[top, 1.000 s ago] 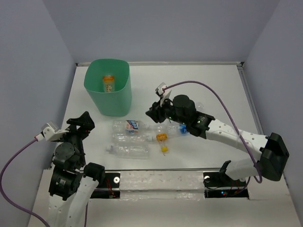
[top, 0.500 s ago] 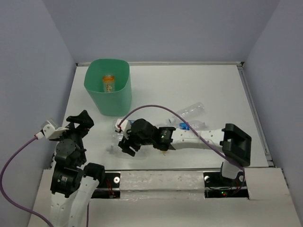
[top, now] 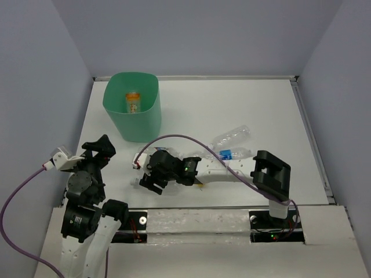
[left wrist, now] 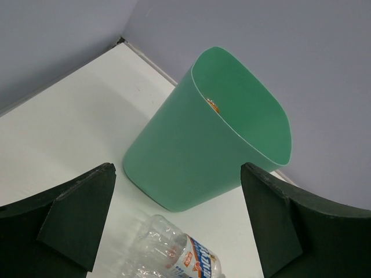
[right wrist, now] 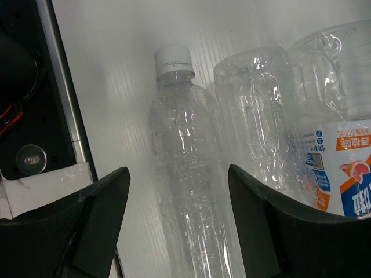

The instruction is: Put the plastic bottles in the bin

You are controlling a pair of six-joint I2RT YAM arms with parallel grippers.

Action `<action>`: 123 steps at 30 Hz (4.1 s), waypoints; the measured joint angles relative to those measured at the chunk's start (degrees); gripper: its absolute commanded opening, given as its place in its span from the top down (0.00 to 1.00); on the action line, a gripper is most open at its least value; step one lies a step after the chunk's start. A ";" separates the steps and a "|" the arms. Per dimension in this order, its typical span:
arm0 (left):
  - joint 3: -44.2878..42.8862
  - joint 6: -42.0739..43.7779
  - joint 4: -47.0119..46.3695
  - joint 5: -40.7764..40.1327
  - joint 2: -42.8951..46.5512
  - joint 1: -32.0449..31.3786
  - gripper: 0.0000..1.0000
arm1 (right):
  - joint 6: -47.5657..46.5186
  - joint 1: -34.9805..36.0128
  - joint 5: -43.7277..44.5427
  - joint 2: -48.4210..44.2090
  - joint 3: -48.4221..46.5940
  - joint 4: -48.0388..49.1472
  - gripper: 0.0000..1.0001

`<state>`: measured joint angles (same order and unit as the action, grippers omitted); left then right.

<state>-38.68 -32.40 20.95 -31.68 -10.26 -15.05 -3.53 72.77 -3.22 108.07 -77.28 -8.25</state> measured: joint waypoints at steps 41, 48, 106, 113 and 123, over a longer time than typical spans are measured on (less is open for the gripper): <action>0.00 0.39 -0.20 0.22 1.25 -1.73 0.01 | 2.29 2.91 2.80 0.15 4.04 4.39 0.51; 0.00 0.42 -0.63 1.42 1.77 -1.73 0.01 | 2.91 2.51 9.86 -11.89 5.70 7.76 0.52; 0.83 3.08 -3.28 8.07 4.94 -6.97 0.01 | 25.31 -34.34 35.56 -31.32 15.85 12.61 0.00; 0.83 3.10 -3.56 8.81 4.94 -6.25 0.01 | 37.79 -44.15 34.25 -35.58 28.15 -1.14 0.04; 0.85 3.19 -3.56 9.11 4.94 -6.21 0.01 | 47.08 -50.45 31.23 -25.62 28.22 -3.50 0.04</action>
<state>-37.82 -29.21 17.39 -22.57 -5.32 -21.26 43.55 22.33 28.01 82.46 -49.06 -11.75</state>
